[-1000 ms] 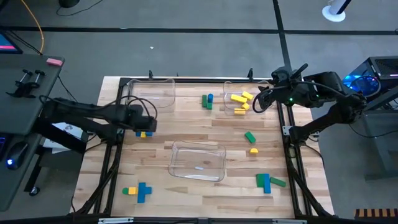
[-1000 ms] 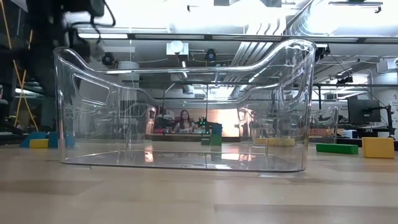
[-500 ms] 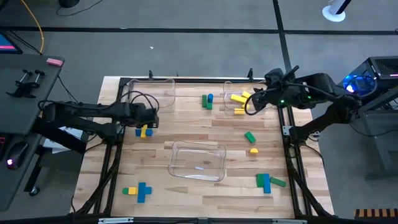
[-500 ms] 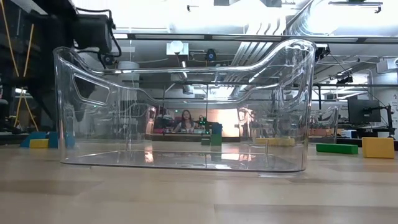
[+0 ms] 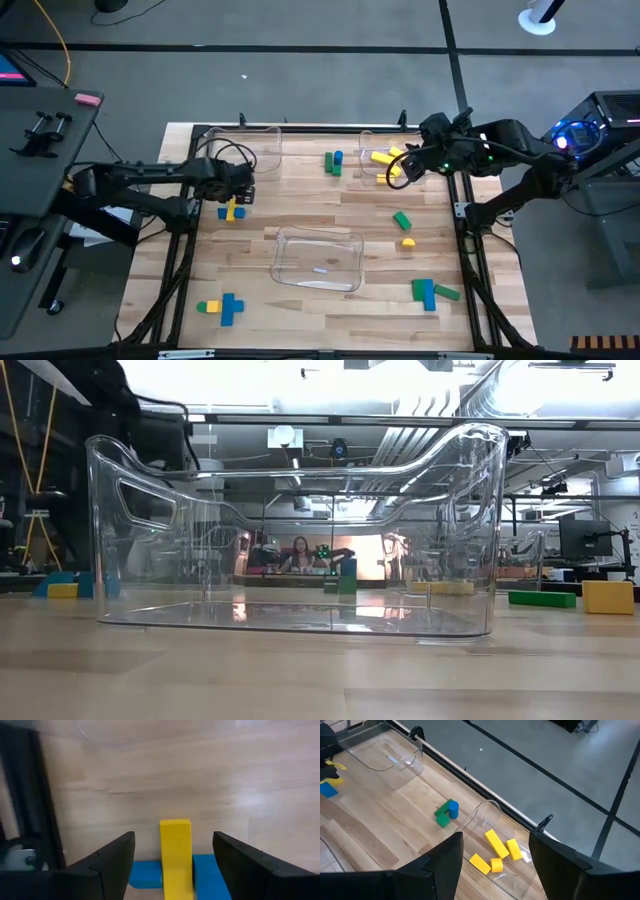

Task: Sort blocks
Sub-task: Put the yellow block into the right transparent bin

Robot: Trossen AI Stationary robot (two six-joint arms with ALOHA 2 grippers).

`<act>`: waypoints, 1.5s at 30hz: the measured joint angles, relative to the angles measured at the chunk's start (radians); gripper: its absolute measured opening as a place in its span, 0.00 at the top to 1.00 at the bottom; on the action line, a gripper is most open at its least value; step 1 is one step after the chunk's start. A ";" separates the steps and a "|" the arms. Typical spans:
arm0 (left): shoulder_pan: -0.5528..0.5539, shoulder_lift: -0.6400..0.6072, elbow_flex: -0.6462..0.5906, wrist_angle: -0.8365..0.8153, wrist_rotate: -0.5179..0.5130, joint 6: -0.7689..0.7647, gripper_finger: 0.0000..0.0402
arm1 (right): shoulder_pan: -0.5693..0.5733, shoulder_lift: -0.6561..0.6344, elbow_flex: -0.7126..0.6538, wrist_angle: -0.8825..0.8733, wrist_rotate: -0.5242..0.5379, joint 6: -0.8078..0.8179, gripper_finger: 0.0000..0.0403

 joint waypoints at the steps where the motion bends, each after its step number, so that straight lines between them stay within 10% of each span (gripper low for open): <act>1: 0.003 0.017 0.000 0.013 0.010 0.013 0.39 | 0.000 0.000 0.000 0.000 0.000 0.000 0.44; 20: 0.008 0.210 0.005 0.081 0.046 0.069 0.51 | 0.000 0.000 0.000 0.000 -0.001 0.003 0.44; 30: 0.008 0.203 0.004 0.101 0.055 0.123 0.84 | 0.000 0.000 0.000 0.000 -0.002 0.003 0.44; 45: -0.084 -0.185 0.135 0.246 -0.060 0.155 0.83 | 0.001 -0.001 0.000 0.000 -0.107 0.014 0.44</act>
